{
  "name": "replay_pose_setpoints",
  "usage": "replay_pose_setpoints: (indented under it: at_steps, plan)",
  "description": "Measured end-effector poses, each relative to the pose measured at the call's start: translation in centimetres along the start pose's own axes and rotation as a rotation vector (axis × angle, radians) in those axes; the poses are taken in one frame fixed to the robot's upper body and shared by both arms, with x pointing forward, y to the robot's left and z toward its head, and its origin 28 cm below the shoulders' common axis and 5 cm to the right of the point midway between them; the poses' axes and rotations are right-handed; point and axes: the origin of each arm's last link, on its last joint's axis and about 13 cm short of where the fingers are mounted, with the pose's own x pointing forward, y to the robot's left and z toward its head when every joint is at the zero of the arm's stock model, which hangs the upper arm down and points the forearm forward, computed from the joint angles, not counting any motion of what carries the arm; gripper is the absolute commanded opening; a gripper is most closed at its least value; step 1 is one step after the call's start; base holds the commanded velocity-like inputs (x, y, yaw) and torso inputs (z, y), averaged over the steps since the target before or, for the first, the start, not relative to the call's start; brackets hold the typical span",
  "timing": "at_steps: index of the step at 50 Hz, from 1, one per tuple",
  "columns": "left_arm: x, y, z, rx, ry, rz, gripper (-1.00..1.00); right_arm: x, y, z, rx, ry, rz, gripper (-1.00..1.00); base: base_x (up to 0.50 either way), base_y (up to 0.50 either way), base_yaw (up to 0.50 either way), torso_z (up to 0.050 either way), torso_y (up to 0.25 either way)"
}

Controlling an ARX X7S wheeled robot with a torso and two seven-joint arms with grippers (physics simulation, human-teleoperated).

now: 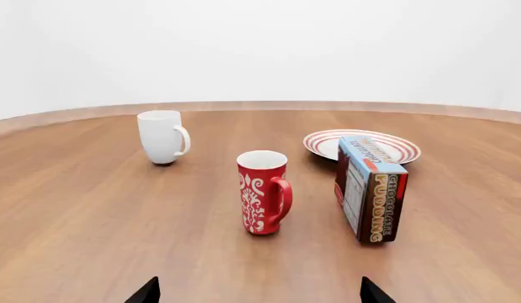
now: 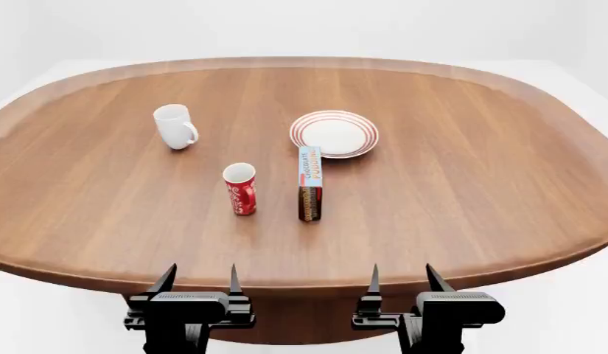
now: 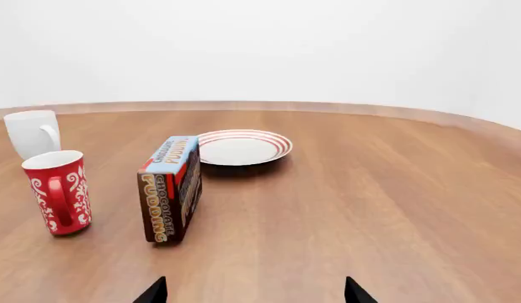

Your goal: Pick up the white mug and put it on the plate, and put the chocolate pudding to the right of the plate.

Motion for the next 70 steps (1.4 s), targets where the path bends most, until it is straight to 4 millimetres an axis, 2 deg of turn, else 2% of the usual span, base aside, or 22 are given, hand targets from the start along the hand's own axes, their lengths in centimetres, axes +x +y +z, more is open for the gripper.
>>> replay_pose_setpoints:
  at_steps: [37, 43, 48, 55, 63, 70]
  plan:
    - [0.1, 0.0, -0.4, 0.014, 0.041, 0.031, 1.00, 0.0, 0.1, -0.8, -0.016, 0.038, -0.017, 1.00, 0.00, 0.00, 0.00, 0.000, 0.000]
    - [0.1, 0.2, 0.1, 0.033, 0.008, 0.062, 1.00, 0.2, -0.1, -0.4, -0.018, 0.022, -0.034, 1.00, 0.00, 0.00, 0.00, 0.000, 0.000]
    - [0.4, 1.0, 2.5, 0.046, -0.109, 0.138, 1.00, 0.6, -1.1, 1.9, -0.022, -0.079, -0.091, 1.00, 0.00, 0.00, 0.00, 0.000, 0.000]
    - [0.2, 3.4, 7.9, 0.056, -0.357, 0.307, 1.00, 0.8, -3.4, 7.2, -0.023, -0.362, -0.224, 1.00, 0.00, 0.00, 0.00, 0.000, 0.000]
    - [-1.7, 6.1, 13.4, 0.088, -0.641, 0.506, 1.00, -0.9, -5.5, 12.8, -0.012, -0.722, -0.355, 1.00, 0.00, 0.00, 0.00, 0.000, 0.000]
    - [-3.4, 7.5, 16.0, 0.110, -0.817, 0.629, 1.00, -2.7, -6.3, 15.9, -0.014, -0.930, -0.407, 1.00, 0.08, 0.00, 0.00, 0.000, 0.000]
